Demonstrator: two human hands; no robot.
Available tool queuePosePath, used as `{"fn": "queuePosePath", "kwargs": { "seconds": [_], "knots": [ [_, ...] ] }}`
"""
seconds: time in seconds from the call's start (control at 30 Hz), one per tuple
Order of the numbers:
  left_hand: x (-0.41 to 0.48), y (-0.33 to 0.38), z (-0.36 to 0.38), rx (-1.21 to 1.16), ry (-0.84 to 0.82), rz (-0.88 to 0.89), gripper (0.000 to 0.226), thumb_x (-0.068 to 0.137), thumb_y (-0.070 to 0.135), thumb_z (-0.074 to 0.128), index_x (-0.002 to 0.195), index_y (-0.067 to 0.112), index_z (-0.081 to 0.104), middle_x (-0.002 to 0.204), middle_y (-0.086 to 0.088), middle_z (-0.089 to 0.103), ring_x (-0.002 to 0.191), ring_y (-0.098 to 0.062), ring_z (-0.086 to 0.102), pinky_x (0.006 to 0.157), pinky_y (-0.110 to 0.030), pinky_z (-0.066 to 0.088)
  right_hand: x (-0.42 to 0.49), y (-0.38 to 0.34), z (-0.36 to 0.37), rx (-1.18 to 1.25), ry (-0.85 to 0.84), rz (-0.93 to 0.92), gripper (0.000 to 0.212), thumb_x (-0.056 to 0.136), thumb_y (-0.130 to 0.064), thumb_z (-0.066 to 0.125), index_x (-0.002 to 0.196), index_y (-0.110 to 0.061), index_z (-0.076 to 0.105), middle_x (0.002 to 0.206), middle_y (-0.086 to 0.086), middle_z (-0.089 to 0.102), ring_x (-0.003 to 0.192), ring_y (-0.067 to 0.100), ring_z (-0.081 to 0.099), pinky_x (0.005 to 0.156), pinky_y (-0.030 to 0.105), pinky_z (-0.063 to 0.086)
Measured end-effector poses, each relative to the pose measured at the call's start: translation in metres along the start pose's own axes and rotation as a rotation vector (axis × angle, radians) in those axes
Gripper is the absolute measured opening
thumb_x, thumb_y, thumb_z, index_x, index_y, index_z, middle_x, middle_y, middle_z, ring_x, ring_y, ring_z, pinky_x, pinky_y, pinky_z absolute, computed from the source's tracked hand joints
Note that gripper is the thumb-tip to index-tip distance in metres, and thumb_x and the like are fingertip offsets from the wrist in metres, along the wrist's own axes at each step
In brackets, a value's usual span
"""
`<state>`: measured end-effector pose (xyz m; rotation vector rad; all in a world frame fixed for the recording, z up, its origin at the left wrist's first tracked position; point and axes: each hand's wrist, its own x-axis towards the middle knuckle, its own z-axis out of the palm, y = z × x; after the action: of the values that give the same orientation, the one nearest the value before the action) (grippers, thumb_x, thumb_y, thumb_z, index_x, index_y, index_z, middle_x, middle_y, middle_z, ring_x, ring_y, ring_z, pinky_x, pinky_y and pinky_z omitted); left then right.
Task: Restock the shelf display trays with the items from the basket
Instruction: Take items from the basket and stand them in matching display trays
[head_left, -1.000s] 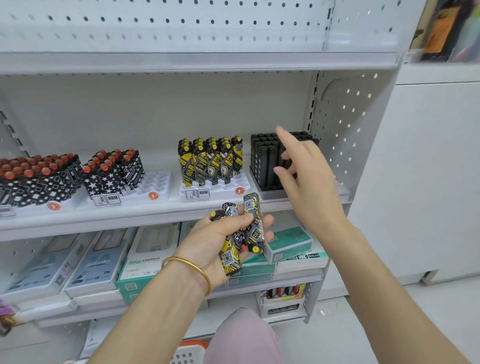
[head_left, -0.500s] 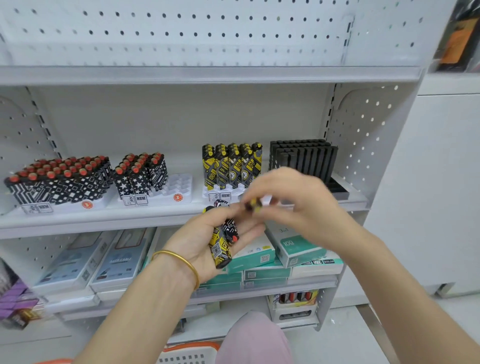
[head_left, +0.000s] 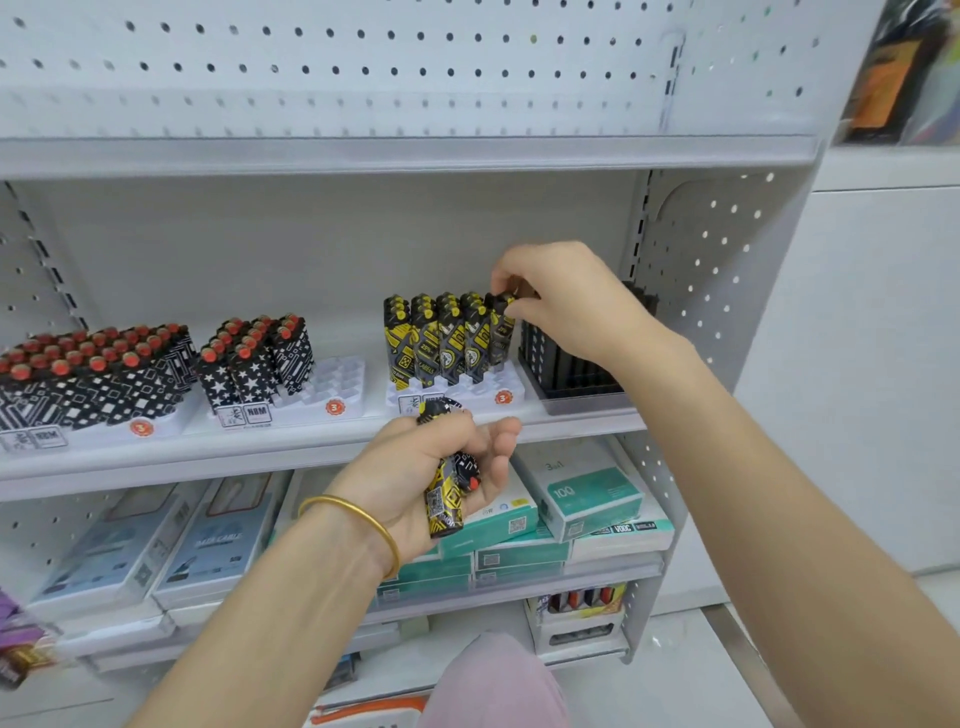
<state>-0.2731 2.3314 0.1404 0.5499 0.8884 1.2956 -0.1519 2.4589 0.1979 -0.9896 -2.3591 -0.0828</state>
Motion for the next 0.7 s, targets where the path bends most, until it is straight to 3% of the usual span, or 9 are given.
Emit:
{"fn": "queuePosePath", "kwargs": {
  "seconds": [0.07, 0.33, 0.7],
  "knots": [
    [0.001, -0.001, 0.002, -0.013, -0.018, 0.002, 0.017, 0.086, -0.015, 0.041, 0.091, -0.001, 0.049, 0.076, -0.018, 0.07, 0.055, -0.017, 0.065, 0.052, -0.026, 0.056, 0.004, 0.002, 0.001, -0.006, -0.009, -0.012, 0.02, 0.082, -0.004, 0.064, 0.1, -0.01, 0.065, 0.101, 0.007, 0.062, 0.09, 0.026, 0.058, 0.082, 0.039, 0.048],
    [0.006, -0.003, 0.003, -0.013, 0.001, 0.017, 0.023, 0.087, -0.012, 0.042, 0.087, -0.001, 0.062, 0.076, -0.011, 0.067, 0.06, -0.016, 0.066, 0.066, -0.038, 0.059, 0.015, 0.003, -0.008, 0.006, -0.09, -0.015, 0.02, 0.081, -0.007, 0.067, 0.1, -0.011, 0.069, 0.102, 0.009, 0.059, 0.093, 0.025, 0.058, 0.082, 0.034, 0.047],
    [0.003, -0.003, -0.004, -0.014, 0.056, 0.039, 0.02, 0.088, -0.01, 0.046, 0.097, 0.002, 0.06, 0.086, -0.017, 0.072, 0.062, -0.017, 0.069, 0.061, -0.041, 0.059, -0.01, -0.024, -0.028, 0.035, 0.002, -0.072, 0.017, 0.081, -0.008, 0.065, 0.096, -0.015, 0.066, 0.089, -0.002, 0.053, 0.084, 0.02, 0.055, 0.084, 0.036, 0.046]
  ]
}}
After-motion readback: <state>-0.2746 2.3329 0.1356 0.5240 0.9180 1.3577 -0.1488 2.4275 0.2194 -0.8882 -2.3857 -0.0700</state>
